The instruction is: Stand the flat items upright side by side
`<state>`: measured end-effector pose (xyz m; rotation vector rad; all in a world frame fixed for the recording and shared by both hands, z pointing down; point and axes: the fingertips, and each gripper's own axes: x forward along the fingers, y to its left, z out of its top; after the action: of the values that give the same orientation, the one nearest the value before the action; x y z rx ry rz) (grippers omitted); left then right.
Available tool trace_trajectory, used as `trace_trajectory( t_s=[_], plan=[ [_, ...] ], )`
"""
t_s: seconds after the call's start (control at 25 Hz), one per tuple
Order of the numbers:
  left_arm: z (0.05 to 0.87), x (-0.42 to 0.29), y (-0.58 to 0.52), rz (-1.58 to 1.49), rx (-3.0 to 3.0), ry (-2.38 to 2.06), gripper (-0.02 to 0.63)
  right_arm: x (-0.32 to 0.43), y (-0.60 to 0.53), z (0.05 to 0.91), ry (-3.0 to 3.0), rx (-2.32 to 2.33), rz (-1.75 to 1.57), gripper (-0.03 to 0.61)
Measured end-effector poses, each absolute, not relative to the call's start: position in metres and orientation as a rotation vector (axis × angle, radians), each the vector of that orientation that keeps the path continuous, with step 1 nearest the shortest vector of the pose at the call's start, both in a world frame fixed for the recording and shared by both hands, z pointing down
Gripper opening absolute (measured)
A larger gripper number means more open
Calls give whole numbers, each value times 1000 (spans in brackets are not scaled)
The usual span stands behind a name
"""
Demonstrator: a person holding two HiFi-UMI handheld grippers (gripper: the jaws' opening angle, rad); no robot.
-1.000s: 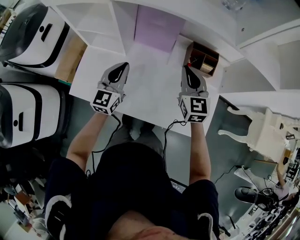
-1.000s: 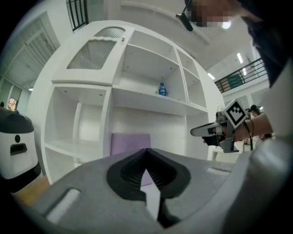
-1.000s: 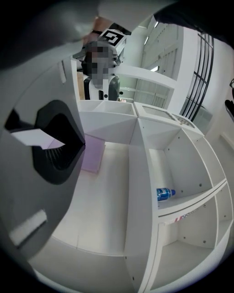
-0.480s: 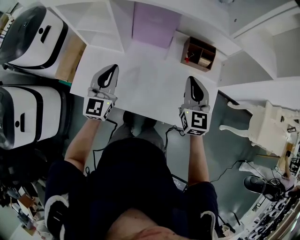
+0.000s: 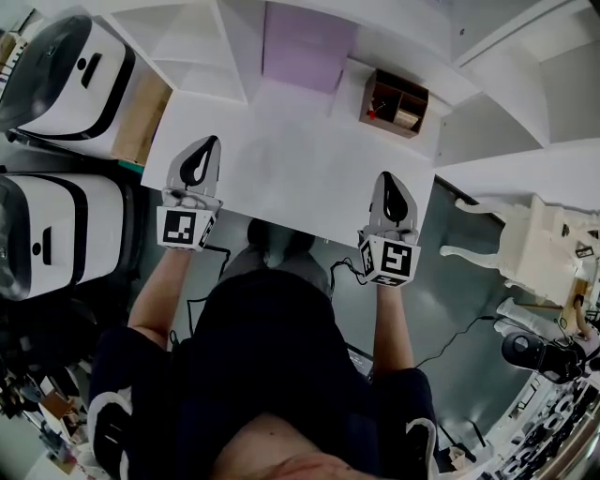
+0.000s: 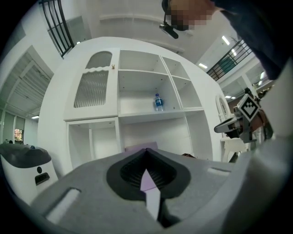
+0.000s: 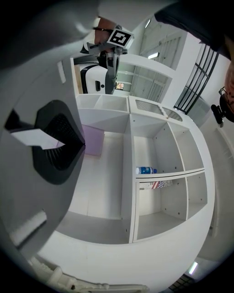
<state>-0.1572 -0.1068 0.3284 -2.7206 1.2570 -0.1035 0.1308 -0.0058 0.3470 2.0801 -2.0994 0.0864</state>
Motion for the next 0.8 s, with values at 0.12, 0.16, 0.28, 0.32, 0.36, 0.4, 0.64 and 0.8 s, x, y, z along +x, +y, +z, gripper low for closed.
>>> trace_trajectory(
  t_s=[0.12, 0.16, 0.28, 0.32, 0.36, 0.4, 0.64, 0.8],
  plan=[
    [327, -164, -103, -113, -2713, 1278, -2, 133, 5, 346, -2081, 2104, 85, 0],
    [327, -166, -101, -116, -2710, 1285, -2, 134, 9, 345, -2075, 2113, 85, 0],
    [327, -170, -98, -122, -2702, 1304, -2, 136, 18, 346, -2058, 2136, 96, -2],
    [327, -171, -97, -123, -2698, 1309, -2, 137, 20, 347, -2050, 2140, 96, -1],
    [326, -172, -95, -125, -2693, 1314, -2, 137, 22, 347, -2043, 2143, 95, -2],
    [326, -173, -95, -126, -2689, 1318, -2, 138, 24, 348, -2038, 2145, 94, -2],
    [330, -176, -93, -136, -2681, 1331, -2, 144, 28, 354, -2010, 2158, 119, -2],
    [333, -176, -92, -137, -2682, 1334, -2, 144, 30, 356, -1990, 2165, 131, -2]
  ],
)
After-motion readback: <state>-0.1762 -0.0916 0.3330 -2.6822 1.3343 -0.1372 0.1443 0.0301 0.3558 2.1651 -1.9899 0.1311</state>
